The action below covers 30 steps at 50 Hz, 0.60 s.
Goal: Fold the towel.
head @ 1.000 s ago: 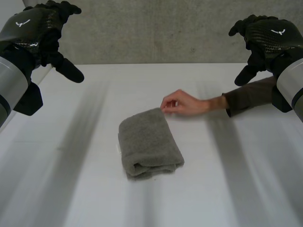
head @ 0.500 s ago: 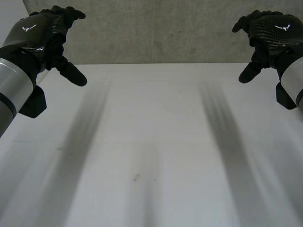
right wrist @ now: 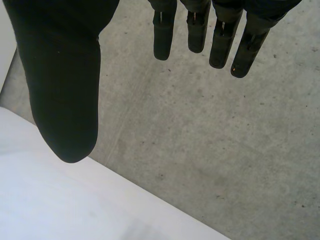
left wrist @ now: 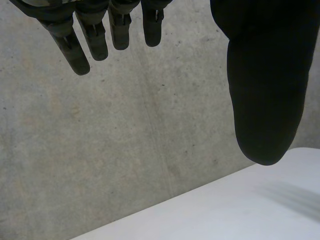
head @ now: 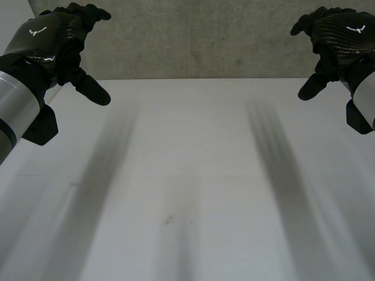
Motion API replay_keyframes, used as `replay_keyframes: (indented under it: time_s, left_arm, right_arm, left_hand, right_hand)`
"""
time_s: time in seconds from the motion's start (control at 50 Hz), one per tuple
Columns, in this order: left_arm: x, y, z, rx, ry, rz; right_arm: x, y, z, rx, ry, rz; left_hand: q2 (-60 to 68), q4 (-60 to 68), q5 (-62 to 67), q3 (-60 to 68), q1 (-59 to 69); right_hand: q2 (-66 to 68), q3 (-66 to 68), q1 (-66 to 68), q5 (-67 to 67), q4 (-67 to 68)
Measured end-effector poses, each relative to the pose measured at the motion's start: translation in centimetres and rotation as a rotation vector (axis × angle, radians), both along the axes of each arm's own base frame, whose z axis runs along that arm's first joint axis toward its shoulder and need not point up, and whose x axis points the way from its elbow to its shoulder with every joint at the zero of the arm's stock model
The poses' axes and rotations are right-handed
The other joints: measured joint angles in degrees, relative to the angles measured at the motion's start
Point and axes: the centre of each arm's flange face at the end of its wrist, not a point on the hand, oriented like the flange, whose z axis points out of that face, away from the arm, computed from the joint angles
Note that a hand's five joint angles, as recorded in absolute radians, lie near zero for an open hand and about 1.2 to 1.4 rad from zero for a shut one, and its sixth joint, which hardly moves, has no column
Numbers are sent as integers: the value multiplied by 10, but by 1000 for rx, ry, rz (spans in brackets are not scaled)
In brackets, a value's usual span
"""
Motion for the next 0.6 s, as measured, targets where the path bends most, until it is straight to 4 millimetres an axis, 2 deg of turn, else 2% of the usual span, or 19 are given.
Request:
replay_keyframes:
  time_s: [0.6]
  left_arm:
    - [-1, 2, -1, 3, -1, -5]
  right_arm:
    - [-2, 7, 9, -28, -10, 0]
  left_hand:
    - [0, 0, 0, 0, 0]
  right_hand:
    - [0, 0, 0, 0, 0]
